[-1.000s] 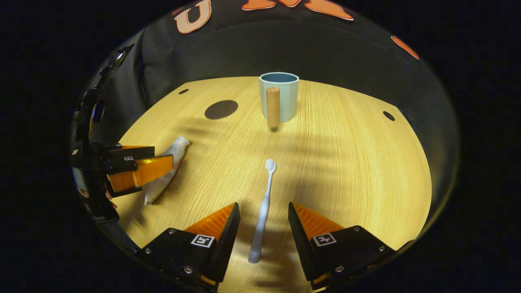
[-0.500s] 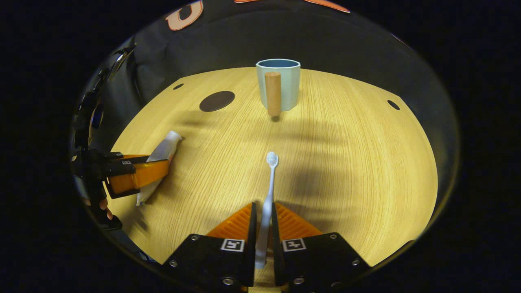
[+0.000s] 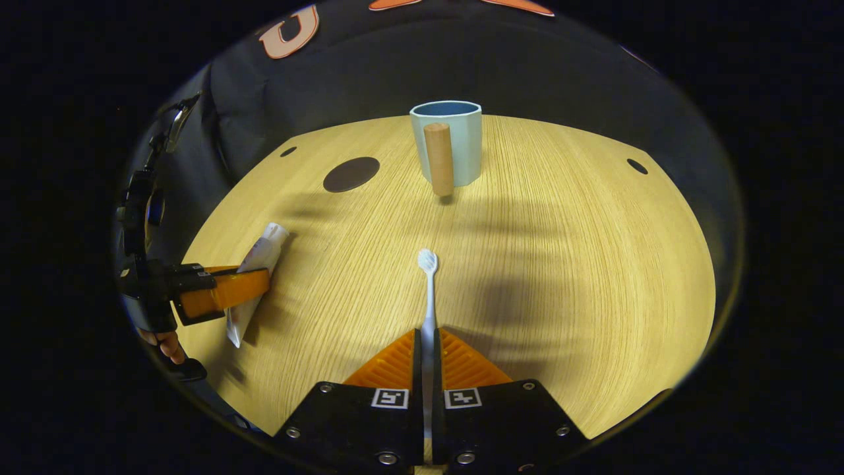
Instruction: Put the toothbrush and toothpaste on the desktop into the cup, then pick up the cup and place it on the coaster on the desktop.
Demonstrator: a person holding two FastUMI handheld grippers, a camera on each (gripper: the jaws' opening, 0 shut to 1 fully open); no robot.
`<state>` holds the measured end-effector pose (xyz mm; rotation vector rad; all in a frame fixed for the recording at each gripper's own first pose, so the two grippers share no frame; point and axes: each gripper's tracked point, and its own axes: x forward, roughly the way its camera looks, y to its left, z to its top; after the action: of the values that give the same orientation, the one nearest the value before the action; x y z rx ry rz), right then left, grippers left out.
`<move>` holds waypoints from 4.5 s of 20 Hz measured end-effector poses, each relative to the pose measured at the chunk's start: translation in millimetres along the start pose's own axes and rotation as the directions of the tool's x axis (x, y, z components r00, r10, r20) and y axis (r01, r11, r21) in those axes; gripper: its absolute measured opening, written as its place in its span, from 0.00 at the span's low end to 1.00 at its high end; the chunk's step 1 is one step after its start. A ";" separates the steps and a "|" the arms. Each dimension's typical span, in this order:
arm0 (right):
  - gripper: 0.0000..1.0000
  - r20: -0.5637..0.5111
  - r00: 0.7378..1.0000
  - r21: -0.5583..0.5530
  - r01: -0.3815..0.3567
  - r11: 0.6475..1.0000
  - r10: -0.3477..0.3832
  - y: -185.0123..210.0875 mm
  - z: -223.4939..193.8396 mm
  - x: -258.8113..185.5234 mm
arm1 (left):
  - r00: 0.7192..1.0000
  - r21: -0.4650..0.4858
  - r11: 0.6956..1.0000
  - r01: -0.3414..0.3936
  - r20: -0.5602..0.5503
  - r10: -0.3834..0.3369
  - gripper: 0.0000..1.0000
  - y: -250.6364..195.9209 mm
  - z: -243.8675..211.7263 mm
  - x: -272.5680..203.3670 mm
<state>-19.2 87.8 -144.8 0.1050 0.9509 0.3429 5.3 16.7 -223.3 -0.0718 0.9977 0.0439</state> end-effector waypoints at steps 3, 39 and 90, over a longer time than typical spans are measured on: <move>0.06 0.056 0.998 0.003 -0.004 1.000 0.004 -0.2 9.8 -5.6 | 1.000 -0.003 1.000 -0.010 0.017 0.010 0.16 6.3 -12.7 8.6; 0.05 0.665 0.746 0.013 -0.035 0.999 0.018 -2.9 211.0 -84.0 | 0.991 -0.005 1.000 -0.003 0.131 0.004 0.16 74.9 -36.6 24.9; 0.05 0.658 0.751 -0.073 -0.009 0.997 0.055 -29.8 300.8 68.5 | 0.983 -0.025 0.999 -0.027 0.183 0.031 0.16 103.9 -2.2 26.8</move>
<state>268.7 101.1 -30.7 0.1692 0.2247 0.3338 10.7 120.2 -251.2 -0.0726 0.8145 0.0866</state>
